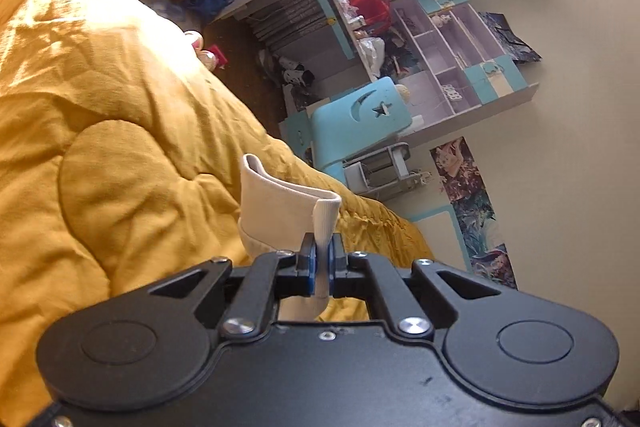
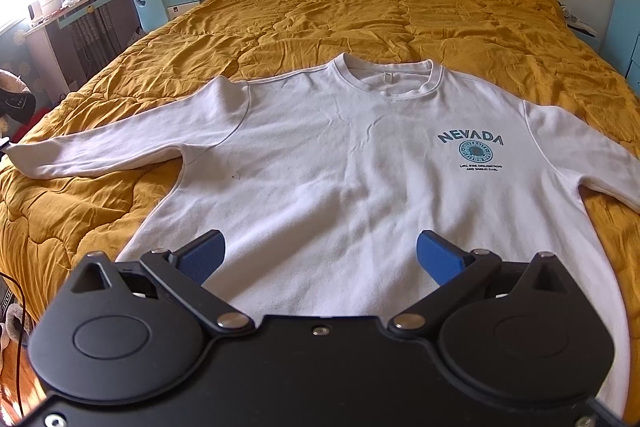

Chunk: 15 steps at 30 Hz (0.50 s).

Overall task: Fold small clothes
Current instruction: 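Lift the sleeve with the left gripper and fold it across the body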

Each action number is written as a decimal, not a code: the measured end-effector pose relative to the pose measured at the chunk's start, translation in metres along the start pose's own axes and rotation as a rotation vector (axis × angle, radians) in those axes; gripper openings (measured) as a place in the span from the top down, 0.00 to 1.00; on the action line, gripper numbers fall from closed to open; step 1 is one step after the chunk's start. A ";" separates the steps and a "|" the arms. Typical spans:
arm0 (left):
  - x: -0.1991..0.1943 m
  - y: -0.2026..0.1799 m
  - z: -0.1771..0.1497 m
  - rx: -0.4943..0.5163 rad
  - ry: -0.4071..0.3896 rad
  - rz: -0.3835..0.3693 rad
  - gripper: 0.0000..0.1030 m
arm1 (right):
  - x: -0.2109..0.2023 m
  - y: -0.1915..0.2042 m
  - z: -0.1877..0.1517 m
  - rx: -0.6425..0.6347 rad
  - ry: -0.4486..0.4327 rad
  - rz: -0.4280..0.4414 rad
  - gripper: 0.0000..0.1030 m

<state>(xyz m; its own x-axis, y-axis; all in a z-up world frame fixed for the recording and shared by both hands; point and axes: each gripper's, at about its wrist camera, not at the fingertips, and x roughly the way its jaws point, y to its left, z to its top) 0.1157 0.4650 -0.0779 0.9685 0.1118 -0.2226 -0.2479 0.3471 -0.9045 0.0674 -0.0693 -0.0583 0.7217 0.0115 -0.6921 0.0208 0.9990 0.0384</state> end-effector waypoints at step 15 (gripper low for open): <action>0.037 -0.237 -0.268 0.224 0.495 -0.598 0.98 | -0.028 -0.102 -0.022 0.206 -0.033 -0.082 0.00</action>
<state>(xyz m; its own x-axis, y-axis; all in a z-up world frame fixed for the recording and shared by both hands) 0.2164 0.1373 0.0305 0.8238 -0.5592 0.0930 0.3676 0.4021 -0.8386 0.0294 -0.1705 -0.0585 0.7343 -0.0739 -0.6748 0.2185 0.9669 0.1319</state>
